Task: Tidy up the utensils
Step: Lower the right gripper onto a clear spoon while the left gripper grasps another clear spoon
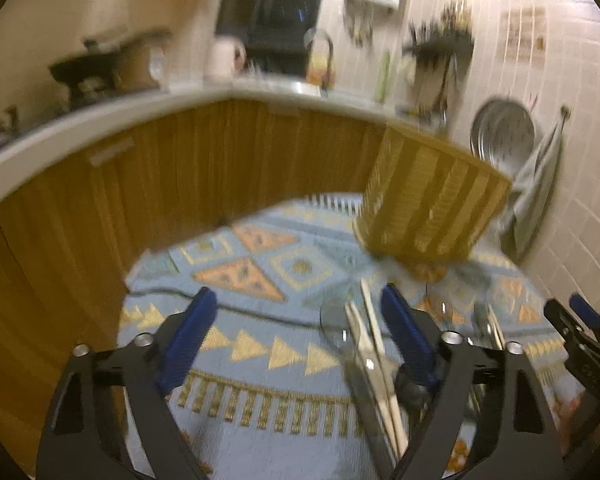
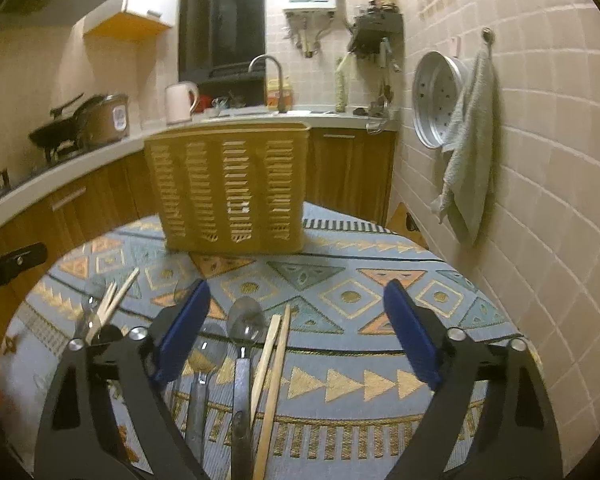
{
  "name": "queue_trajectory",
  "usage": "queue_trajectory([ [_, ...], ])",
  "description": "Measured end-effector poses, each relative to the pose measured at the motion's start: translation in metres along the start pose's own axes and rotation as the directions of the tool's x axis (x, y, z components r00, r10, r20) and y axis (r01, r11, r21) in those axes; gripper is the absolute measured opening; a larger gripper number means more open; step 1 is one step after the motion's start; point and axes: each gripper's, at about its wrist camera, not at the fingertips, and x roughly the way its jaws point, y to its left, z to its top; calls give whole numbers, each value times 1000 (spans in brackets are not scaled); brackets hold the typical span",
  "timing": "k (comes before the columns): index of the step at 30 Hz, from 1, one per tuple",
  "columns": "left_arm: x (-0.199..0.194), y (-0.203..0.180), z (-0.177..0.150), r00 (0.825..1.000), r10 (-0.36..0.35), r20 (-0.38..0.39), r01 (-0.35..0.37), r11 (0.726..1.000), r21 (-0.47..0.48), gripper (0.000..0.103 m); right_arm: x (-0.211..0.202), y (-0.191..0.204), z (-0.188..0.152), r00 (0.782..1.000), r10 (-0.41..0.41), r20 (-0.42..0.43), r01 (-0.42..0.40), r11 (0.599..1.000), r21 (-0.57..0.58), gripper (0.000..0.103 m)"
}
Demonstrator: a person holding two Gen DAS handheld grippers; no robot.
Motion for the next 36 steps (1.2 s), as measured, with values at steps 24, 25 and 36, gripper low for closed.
queue_trajectory([
  [24,94,-32,10,904,6,-427,44,993,107,48,120,27,46,731,384,-565,-361,919,159,57],
  [25,95,-33,10,904,18,-426,37,992,121,48,124,31,46,722,387,-573,-363,917,163,57],
  [36,91,-29,14,905,36,-424,54,979,199,32,152,81,42,675,304,-672,-344,936,77,57],
])
